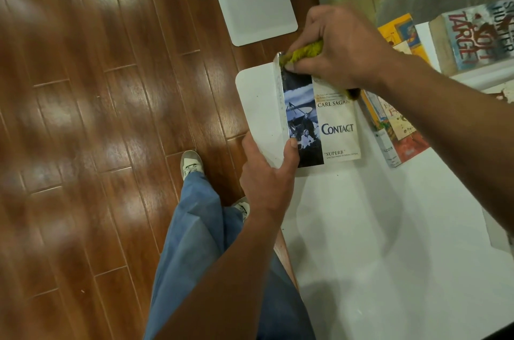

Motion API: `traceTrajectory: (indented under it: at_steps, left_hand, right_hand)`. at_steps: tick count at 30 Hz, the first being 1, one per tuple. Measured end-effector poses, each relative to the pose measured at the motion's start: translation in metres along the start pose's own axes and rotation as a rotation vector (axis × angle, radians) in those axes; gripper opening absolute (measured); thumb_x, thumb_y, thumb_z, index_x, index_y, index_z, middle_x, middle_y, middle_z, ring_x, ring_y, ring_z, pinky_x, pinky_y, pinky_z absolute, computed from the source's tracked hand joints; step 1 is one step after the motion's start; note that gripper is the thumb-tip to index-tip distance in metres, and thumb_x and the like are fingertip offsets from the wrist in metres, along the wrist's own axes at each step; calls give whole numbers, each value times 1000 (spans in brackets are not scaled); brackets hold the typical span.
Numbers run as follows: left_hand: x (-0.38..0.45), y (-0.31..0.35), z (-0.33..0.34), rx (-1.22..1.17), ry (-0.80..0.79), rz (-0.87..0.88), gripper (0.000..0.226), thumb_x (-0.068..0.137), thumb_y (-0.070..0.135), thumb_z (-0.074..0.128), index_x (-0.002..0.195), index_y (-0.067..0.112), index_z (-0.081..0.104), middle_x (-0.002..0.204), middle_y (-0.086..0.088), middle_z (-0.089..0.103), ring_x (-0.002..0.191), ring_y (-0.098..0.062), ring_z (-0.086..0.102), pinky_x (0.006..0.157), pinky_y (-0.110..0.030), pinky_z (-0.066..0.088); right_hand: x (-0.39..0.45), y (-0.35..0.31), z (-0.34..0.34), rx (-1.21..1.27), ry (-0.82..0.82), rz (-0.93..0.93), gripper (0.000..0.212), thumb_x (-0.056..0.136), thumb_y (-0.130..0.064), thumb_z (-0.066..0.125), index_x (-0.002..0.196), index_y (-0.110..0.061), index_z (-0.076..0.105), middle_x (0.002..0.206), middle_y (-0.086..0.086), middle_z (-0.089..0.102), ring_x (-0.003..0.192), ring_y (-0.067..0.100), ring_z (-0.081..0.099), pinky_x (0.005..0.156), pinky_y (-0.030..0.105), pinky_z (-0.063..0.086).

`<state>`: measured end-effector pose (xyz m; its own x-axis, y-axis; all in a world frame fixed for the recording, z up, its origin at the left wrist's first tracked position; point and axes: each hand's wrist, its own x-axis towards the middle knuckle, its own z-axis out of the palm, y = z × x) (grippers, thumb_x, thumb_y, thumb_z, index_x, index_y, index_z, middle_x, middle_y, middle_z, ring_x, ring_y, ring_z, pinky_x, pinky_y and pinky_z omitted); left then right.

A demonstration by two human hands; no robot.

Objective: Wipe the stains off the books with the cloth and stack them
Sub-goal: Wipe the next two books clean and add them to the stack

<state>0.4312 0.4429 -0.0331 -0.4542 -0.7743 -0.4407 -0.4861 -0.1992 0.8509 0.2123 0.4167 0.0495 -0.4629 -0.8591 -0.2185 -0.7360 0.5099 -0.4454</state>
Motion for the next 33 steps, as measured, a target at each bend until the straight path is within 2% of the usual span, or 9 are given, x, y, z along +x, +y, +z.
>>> traceTrajectory:
  at_steps: [2,6,8,11,17,22,26,30,33]
  left_hand:
    - [0,-1,0,-8,-6,-11,71,79,71,53,133,27,42,114,18,64,97,5,64,72,-4,48]
    - [-1,0,1,-4,-1,-11,70,80,69,56,133,24,42,115,16,64,96,9,62,71,-2,47]
    - [-1,0,0,-4,-6,-12,72,79,71,54,133,25,41,117,14,64,97,3,64,72,-3,49]
    - [-1,0,0,-12,-14,-19,70,78,73,52,131,29,40,119,14,64,98,-1,66,72,-6,51]
    - [-2,2,-1,-9,-15,-5,73,79,72,52,134,26,40,120,11,64,96,1,64,70,1,44]
    - [-2,2,0,2,-7,-11,74,77,74,50,133,27,40,119,11,65,97,-3,65,71,-1,46]
    - [-2,4,-1,8,-12,-15,71,82,70,56,134,25,41,118,13,64,94,6,62,70,0,44]
    - [-1,2,-2,39,4,-23,60,90,54,65,134,19,45,111,15,64,89,17,58,69,2,41]
    - [0,1,-1,50,4,-31,58,91,51,65,133,18,45,115,11,66,89,10,61,69,2,41]
  right_hand:
    - [-1,0,1,2,57,25,25,84,-39,76,105,-26,79,94,0,60,87,16,55,74,47,50]
    - [-9,1,-4,36,-22,15,28,84,-40,76,108,-26,77,98,1,63,90,18,57,75,38,48]
    - [-12,5,-11,42,10,69,39,86,-46,72,120,-26,72,108,-2,61,97,12,54,80,29,43]
    - [-25,9,-17,68,-6,156,54,83,-49,74,130,-24,61,117,1,55,103,12,52,87,28,44]
    - [-37,10,-13,247,193,272,28,88,-35,75,113,-23,72,90,-12,68,80,-1,63,72,14,52]
    - [-27,-2,2,158,268,120,38,80,-30,81,116,-18,74,103,-1,67,92,10,59,81,19,49]
    - [-29,-1,20,81,310,26,41,77,-28,83,113,-12,75,100,8,67,92,25,61,78,39,52]
    - [-25,0,21,80,276,2,38,79,-29,80,114,-14,75,98,7,65,90,27,60,78,42,51]
    - [-20,0,18,69,231,7,35,80,-26,80,113,-16,76,98,6,65,90,25,60,78,42,50]
